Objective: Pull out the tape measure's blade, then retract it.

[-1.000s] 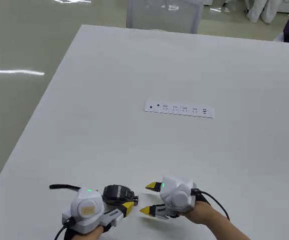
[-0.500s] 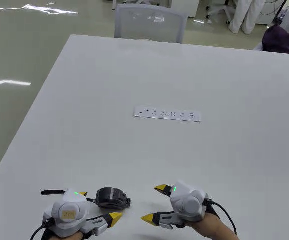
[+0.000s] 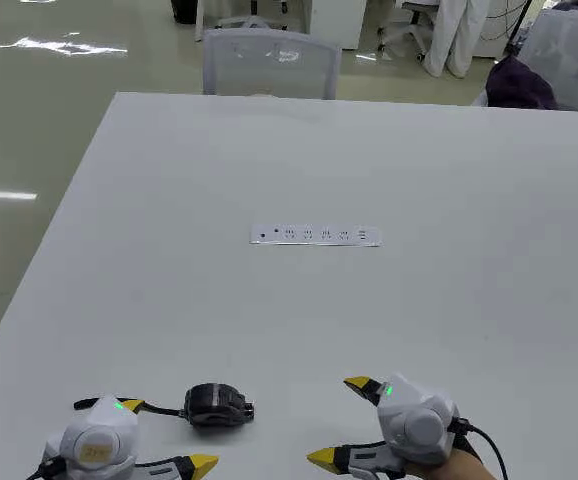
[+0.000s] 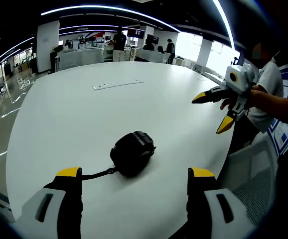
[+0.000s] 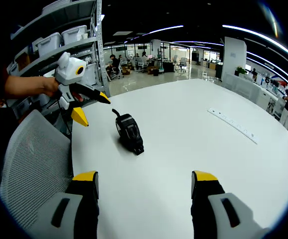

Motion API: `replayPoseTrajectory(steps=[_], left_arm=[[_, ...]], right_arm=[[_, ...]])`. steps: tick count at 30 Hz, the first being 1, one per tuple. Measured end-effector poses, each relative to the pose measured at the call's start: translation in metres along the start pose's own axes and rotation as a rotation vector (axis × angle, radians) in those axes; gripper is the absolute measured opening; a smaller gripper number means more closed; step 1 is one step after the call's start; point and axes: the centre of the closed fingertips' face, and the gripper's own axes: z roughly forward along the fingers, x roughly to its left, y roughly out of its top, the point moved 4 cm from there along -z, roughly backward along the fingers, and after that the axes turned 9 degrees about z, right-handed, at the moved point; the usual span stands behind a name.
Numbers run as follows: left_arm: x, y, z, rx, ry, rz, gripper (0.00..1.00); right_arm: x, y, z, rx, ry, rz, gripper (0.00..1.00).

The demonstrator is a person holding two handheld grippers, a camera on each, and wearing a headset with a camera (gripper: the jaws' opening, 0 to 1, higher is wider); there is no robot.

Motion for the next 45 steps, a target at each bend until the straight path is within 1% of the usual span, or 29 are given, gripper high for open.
replayPoseTrajectory(steps=[2, 4, 6, 7, 9, 11, 14, 16, 18, 23, 27, 32, 37, 41, 45], left_arm=[[0.003, 0.001, -0.003, -0.014, -0.004, 0.016, 0.88], [0.003, 0.003, -0.007, -0.023, -0.008, 0.025, 0.9], [0.003, 0.003, -0.01, -0.031, -0.016, 0.024, 0.91], [0.003, 0.002, -0.012, -0.035, -0.023, 0.025, 0.91], [0.002, 0.004, -0.016, -0.043, -0.025, 0.03, 0.94], [0.001, 0.004, -0.021, -0.047, -0.026, 0.03, 0.96], [0.002, 0.006, -0.025, -0.06, -0.03, 0.022, 0.97], [0.0, 0.006, -0.026, -0.065, -0.038, 0.018, 0.99], [-0.003, 0.006, -0.028, -0.059, -0.047, 0.024, 0.99], [-0.004, 0.001, -0.032, -0.05, -0.057, 0.04, 0.99], [-0.002, -0.002, -0.036, -0.043, -0.056, 0.046, 0.99], [0.0, -0.002, -0.038, -0.043, -0.054, 0.041, 0.99], [0.0, -0.002, -0.04, -0.051, -0.054, 0.041, 0.99], [0.0, -0.003, -0.04, -0.046, -0.057, 0.046, 0.99], [-0.001, -0.003, -0.04, -0.05, -0.06, 0.046, 0.99]], right_arm=[[0.002, -0.003, -0.007, -0.001, -0.009, 0.009, 0.81], [0.006, -0.004, -0.015, -0.006, -0.011, 0.01, 0.82], [0.007, -0.006, -0.02, -0.01, -0.017, 0.021, 0.84], [0.007, -0.007, -0.024, -0.016, -0.025, 0.04, 0.85], [0.008, -0.009, -0.031, -0.021, -0.027, 0.058, 0.88], [0.009, -0.009, -0.037, -0.037, -0.03, 0.068, 0.9], [0.011, -0.01, -0.044, -0.053, -0.022, 0.082, 0.93], [0.011, -0.01, -0.046, -0.054, -0.022, 0.088, 0.94], [0.009, -0.012, -0.047, -0.05, -0.026, 0.091, 0.94], [0.007, -0.013, -0.051, -0.044, -0.03, 0.096, 0.96], [0.009, -0.011, -0.056, -0.052, -0.031, 0.094, 0.97], [0.008, -0.009, -0.059, -0.06, -0.035, 0.094, 0.97], [0.008, -0.008, -0.061, -0.064, -0.032, 0.102, 0.98], [0.008, -0.009, -0.061, -0.059, -0.029, 0.102, 0.98], [0.01, -0.008, -0.061, -0.058, -0.027, 0.102, 0.97]])
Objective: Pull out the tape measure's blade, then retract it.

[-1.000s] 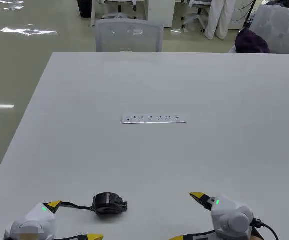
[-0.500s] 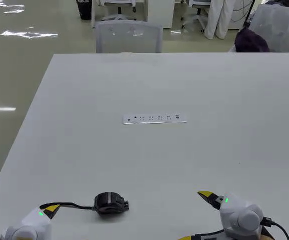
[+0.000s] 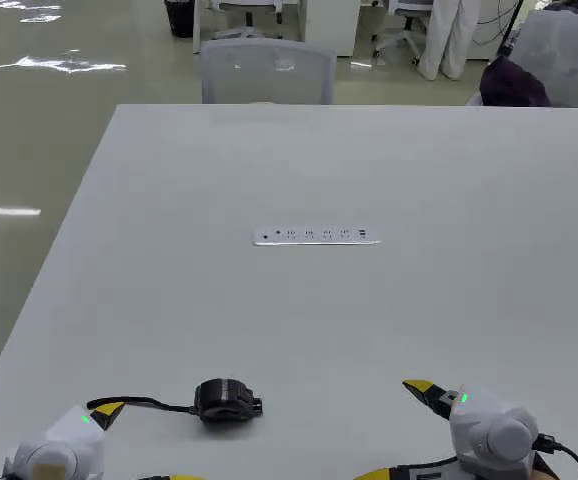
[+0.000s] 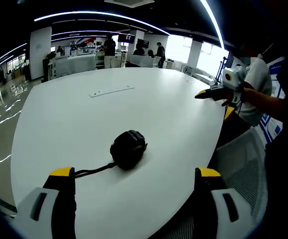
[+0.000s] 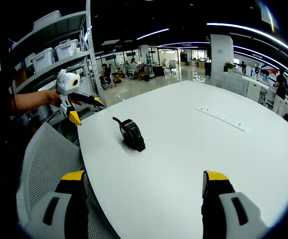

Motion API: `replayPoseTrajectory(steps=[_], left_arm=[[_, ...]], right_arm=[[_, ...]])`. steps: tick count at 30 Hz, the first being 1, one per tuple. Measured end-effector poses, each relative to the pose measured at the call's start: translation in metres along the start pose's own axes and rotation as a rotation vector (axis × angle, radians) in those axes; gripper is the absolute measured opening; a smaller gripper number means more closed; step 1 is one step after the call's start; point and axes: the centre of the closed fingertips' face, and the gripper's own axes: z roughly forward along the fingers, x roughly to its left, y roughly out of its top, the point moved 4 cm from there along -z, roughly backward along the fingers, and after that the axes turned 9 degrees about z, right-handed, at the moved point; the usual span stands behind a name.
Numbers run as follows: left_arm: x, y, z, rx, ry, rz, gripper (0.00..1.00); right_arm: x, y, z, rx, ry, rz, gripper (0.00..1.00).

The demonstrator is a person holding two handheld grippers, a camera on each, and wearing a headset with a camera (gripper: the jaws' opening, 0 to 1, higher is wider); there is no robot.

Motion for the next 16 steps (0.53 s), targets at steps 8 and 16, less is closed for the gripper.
replayPoseTrajectory(steps=[8, 16], left_arm=[[-0.0016, 0.0014, 0.0005, -0.001, -0.004, 0.004, 0.99], [-0.0017, 0.0019, 0.0005, 0.0, -0.01, 0.012, 0.99]], right_arm=[[0.0004, 0.0006, -0.0006, 0.007, 0.005, -0.003, 0.97], [-0.0003, 0.001, -0.0002, 0.01, 0.005, -0.003, 0.97]])
